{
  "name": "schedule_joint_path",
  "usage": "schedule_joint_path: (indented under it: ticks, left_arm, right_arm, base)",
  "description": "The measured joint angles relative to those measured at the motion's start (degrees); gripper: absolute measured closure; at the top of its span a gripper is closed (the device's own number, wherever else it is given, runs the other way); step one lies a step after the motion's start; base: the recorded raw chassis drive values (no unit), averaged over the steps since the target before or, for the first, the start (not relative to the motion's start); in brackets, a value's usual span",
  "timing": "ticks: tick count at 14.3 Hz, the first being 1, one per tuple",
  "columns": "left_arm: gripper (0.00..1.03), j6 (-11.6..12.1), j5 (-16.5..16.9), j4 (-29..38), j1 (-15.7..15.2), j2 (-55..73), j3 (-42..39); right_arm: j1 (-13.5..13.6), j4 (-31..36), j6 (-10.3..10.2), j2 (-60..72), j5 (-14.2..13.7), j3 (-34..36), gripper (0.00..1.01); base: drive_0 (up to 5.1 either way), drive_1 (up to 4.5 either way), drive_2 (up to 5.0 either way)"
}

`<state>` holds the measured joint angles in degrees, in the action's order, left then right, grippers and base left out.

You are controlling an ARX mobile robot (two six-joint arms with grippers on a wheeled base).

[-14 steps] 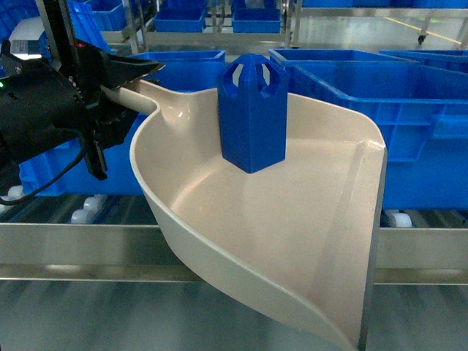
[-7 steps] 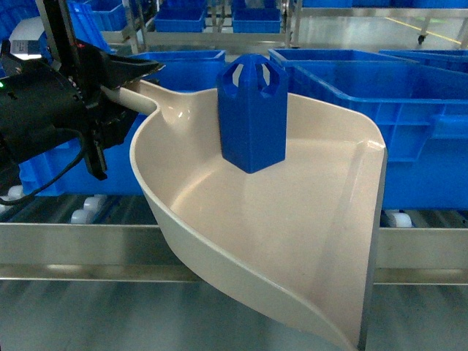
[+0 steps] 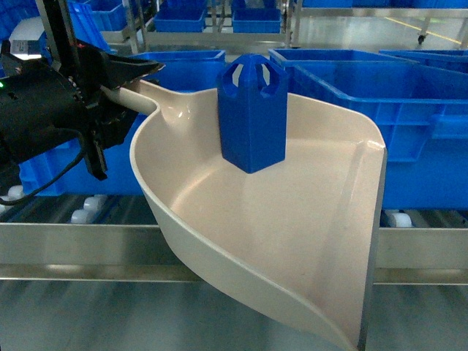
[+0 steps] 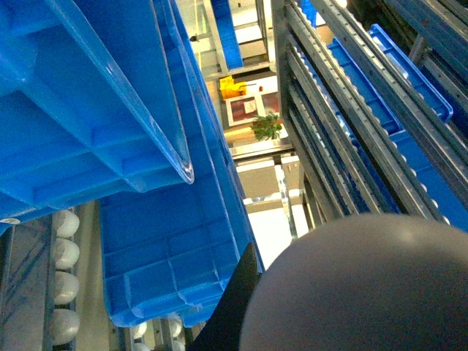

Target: Place part in tray to right shelf

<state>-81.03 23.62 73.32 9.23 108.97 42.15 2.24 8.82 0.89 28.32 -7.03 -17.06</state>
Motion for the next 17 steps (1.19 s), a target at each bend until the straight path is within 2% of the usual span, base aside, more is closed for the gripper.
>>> schedule_joint_path:
  ticks: [7,8,9,10,12,14,17]
  left_arm:
    - [0.91,0.0,0.0,0.0,0.0,0.0,0.0]
    - [0.91,0.6,-1.1,-3.3,0.2,-0.7,0.1]
    - [0.91,3.2,-7.5,-16.0,1.1,-5.2,0.0]
    - [0.91,4.2,-8.5,-19.8,1.3,-8.9,-0.7]
    - [0.91,2.8,-7.3,-16.0,2.2,-13.4,-1.7]
    - [0.91,0.1,-7.6,-14.4,2.4,-15.0,-4.0]
    - [0.91,-1.6,-11.7,-13.8,0.6,-17.8,-2.7]
  right_arm:
    - [0.0,0.0,0.0,0.0,0.0,0.0,0.03]
    - [0.0,0.0,0.0,0.0,0.0,0.0,0.03]
    - [0.0,0.1,0.0,0.0,0.0,0.0,0.03]
    - [0.0,0.0,0.0,0.0,0.0,0.0,0.03]
    - [0.0,0.0,0.0,0.0,0.0,0.0,0.03]
    - [0.0,0.0,0.0,0.0,0.0,0.0,0.03]
    - [0.0,0.0,0.0,0.0,0.0,0.0,0.03]
  base:
    - [0.0,0.0,0.0]
    - [0.0,0.0,0.0]
    - [0.0,0.0,0.0]
    - [0.0,0.0,0.0]
    - [0.0,0.0,0.0]
    - [0.0,0.0,0.0]
    - [0.0,0.0,0.0]
